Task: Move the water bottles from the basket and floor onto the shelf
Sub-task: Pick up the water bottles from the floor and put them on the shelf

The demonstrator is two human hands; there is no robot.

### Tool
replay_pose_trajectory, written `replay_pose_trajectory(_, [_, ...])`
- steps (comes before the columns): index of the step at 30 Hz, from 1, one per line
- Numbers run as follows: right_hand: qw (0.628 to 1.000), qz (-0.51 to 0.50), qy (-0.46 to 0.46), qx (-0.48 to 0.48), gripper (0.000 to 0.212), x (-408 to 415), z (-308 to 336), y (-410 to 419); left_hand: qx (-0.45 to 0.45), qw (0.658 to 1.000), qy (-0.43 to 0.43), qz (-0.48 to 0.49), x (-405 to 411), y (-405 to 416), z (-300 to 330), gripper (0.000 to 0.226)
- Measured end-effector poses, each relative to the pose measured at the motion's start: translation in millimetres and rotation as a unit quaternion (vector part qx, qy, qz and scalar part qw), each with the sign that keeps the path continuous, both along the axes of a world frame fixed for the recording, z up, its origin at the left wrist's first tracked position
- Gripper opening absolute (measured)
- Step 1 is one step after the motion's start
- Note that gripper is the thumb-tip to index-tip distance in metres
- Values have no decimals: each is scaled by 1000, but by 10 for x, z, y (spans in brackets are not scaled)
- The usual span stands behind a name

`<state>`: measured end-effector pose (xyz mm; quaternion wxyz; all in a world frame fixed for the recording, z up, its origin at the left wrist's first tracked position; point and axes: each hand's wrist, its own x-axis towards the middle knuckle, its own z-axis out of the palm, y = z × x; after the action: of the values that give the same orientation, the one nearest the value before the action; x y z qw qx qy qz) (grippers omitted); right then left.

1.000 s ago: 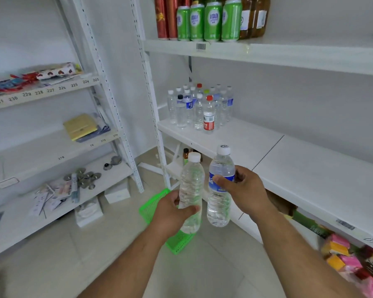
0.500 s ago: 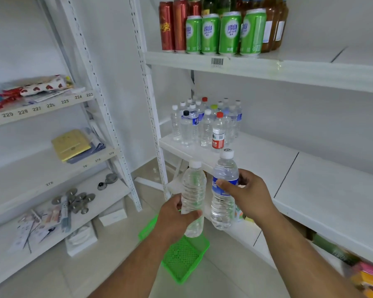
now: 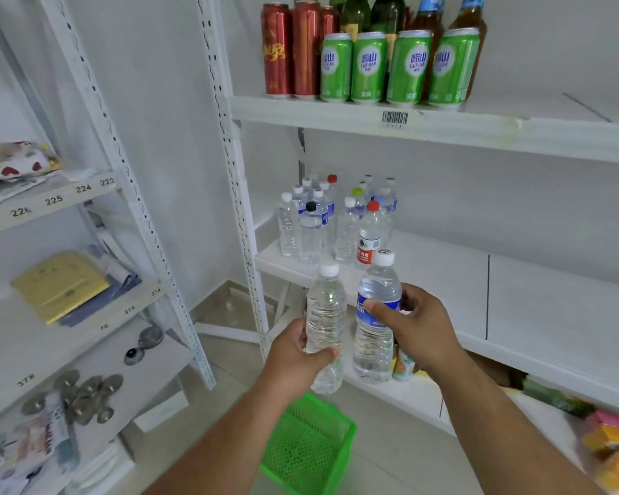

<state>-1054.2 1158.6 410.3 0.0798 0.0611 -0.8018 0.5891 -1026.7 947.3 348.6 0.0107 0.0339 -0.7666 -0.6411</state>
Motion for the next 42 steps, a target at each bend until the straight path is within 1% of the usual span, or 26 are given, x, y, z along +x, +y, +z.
replay_pose_trajectory(6, [1000, -26, -6, 8, 23, -358, -111, -117, 17, 1000, -7, -24, -435, -109, -148, 43])
replay_pose_trajectory(13, [999, -42, -3, -7, 21, -887, -270, -49, -9, 1000, -3, -24, -1020, -75, -167, 42])
replay_pose_trajectory(16, [999, -44, -9, -15, 23, -1092, -299, -4, -25, 999, -7, -25, -1237, -40, -159, 45])
replay_pose_trajectory(23, [997, -64, -25, -22, 26, -1451, -311, 16, -61, 998, -13, -32, -1716, 6, -167, 42])
replay_pose_trajectory(28, [994, -97, -35, -21, 33, -1647, -327, -58, -64, 997, -13, -50, -2063, -40, -193, 40])
replay_pose_trajectory(36, [987, -158, -35, -11, 25, -1923, -284, -376, -66, 993, -8, -101, -2602, -316, -239, 42])
replay_pose_trajectory(42, [975, -217, -41, 5, 29, -2051, -333, -621, -72, 989, -11, -129, -2945, -497, -315, 47])
